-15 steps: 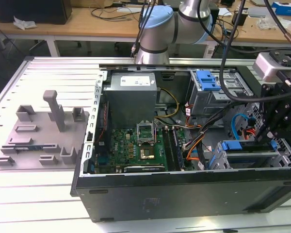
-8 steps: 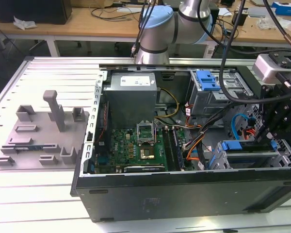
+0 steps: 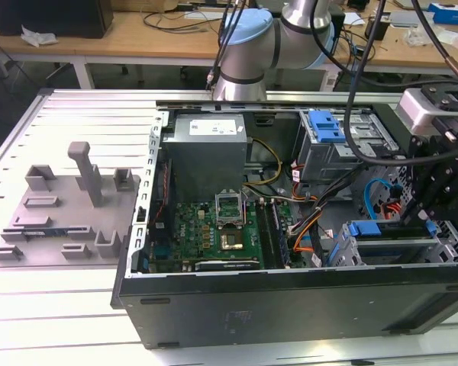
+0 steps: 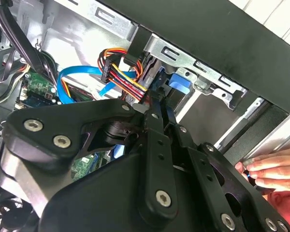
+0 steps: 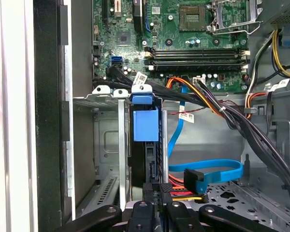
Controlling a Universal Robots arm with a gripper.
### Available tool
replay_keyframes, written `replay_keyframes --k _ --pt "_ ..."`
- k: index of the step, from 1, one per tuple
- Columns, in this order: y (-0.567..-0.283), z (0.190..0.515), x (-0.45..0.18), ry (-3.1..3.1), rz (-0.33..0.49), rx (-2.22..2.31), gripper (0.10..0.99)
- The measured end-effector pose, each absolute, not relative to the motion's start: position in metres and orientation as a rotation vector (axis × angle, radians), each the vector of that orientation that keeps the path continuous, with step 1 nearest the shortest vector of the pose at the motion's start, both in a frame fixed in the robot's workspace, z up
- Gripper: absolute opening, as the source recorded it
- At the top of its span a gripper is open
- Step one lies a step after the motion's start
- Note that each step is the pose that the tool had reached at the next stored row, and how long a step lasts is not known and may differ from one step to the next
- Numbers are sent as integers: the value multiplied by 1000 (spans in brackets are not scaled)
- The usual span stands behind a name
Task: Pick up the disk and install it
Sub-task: 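Insert the first disk wire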
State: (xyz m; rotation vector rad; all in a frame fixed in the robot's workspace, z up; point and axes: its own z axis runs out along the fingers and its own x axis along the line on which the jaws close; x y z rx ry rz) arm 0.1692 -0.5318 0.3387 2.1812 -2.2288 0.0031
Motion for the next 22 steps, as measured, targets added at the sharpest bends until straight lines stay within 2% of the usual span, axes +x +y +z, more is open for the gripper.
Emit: replay_keyframes --k 6,7,9,10,17,22 --pt "-532 338 169 -2230 1 2182 176" --pt "-532 339 169 -2229 2 2182 235" --pt "-532 341 169 -2229 3 2181 235" --pt "-532 342 169 -2229 3 2181 302" --pt "-532 373 169 -2229 3 2181 302" --pt "-532 380 169 -2229 3 2181 302"
